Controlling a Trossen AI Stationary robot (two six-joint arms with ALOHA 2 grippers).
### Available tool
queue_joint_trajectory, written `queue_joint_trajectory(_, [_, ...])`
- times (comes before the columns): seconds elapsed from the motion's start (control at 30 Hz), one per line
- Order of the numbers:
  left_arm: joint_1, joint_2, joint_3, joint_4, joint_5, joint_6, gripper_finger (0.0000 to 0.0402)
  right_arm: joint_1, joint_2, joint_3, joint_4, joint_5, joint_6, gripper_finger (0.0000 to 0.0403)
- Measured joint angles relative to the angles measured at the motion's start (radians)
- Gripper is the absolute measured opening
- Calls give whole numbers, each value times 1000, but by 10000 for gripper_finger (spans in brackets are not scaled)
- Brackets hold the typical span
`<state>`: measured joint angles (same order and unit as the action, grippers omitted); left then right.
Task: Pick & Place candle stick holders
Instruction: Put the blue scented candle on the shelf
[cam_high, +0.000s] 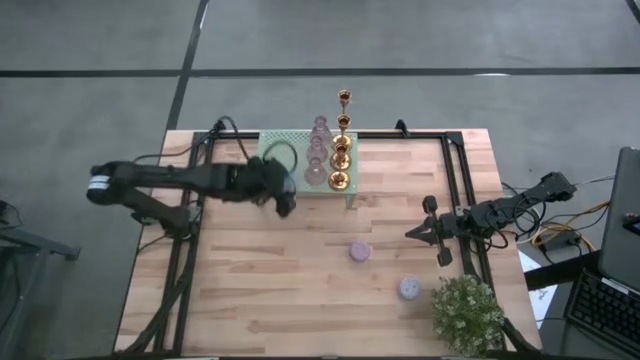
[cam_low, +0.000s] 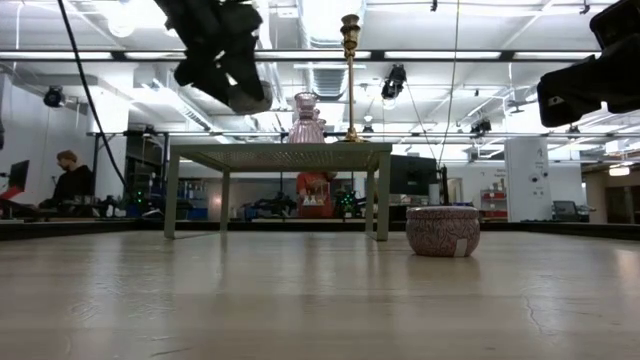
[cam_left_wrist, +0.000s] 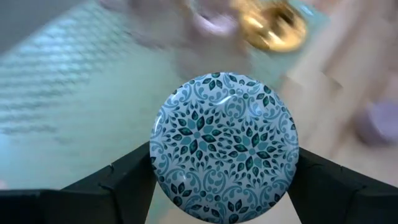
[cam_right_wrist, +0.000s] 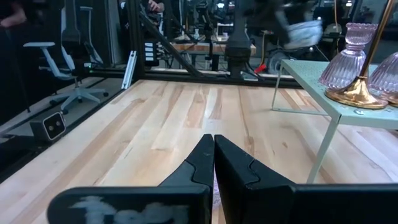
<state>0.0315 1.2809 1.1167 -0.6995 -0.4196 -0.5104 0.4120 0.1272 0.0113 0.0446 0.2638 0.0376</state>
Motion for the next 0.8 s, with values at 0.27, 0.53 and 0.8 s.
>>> queue_joint_trajectory(0.27, [265, 20, 84, 3, 104, 175, 305, 0, 0, 0, 0, 0, -3, 8])
queue_joint_trajectory(0.53, [486, 115, 128, 3, 214, 203, 305, 0, 0, 0, 0, 0, -13, 8])
queue_joint_trajectory(0.8, [518, 198, 142, 16, 275, 215, 305, 0, 1, 0, 0, -3, -12, 8])
